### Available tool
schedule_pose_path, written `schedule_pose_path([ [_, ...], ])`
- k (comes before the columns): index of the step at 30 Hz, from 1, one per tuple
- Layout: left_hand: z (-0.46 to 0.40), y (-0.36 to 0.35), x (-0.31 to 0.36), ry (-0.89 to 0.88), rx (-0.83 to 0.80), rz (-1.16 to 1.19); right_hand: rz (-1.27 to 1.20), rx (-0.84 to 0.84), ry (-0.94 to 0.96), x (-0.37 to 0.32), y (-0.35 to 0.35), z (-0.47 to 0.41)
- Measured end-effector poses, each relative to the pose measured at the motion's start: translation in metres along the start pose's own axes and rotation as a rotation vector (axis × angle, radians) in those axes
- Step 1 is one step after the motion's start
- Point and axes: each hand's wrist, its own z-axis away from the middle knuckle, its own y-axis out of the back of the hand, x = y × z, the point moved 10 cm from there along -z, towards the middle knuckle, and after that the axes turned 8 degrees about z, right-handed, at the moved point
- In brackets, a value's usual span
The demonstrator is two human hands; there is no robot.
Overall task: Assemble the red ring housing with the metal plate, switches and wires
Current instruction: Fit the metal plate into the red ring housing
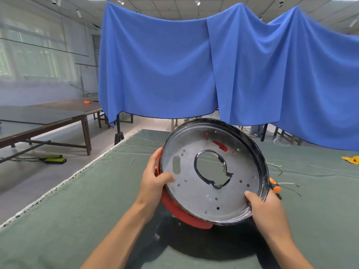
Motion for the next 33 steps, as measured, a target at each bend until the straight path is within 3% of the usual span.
schedule_pose_path([
  [7, -0.003, 0.005, 0.008, -0.009, -0.019, 0.028, -0.031, 0.033, 0.016, -0.017, 0.016, -0.007],
  [15, -0.009, 0.023, 0.009, 0.088, -0.117, -0.007, -0.036, -0.065, 0.073, -0.057, 0.014, -0.039],
  [18, -0.004, 0.02, 0.006, 0.131, -0.149, 0.033, -0.079, -0.019, 0.05, -0.049, 0.005, -0.043],
  [26, -0.012, 0.029, -0.013, 0.24, -0.009, 0.257, -0.217, 0.085, 0.021, -0.037, 0.001, -0.041],
  [33, -0.005, 0.008, -0.04, 0.41, -0.151, 0.285, -0.338, 0.295, -0.133, -0.002, 0.009, -0.019],
])
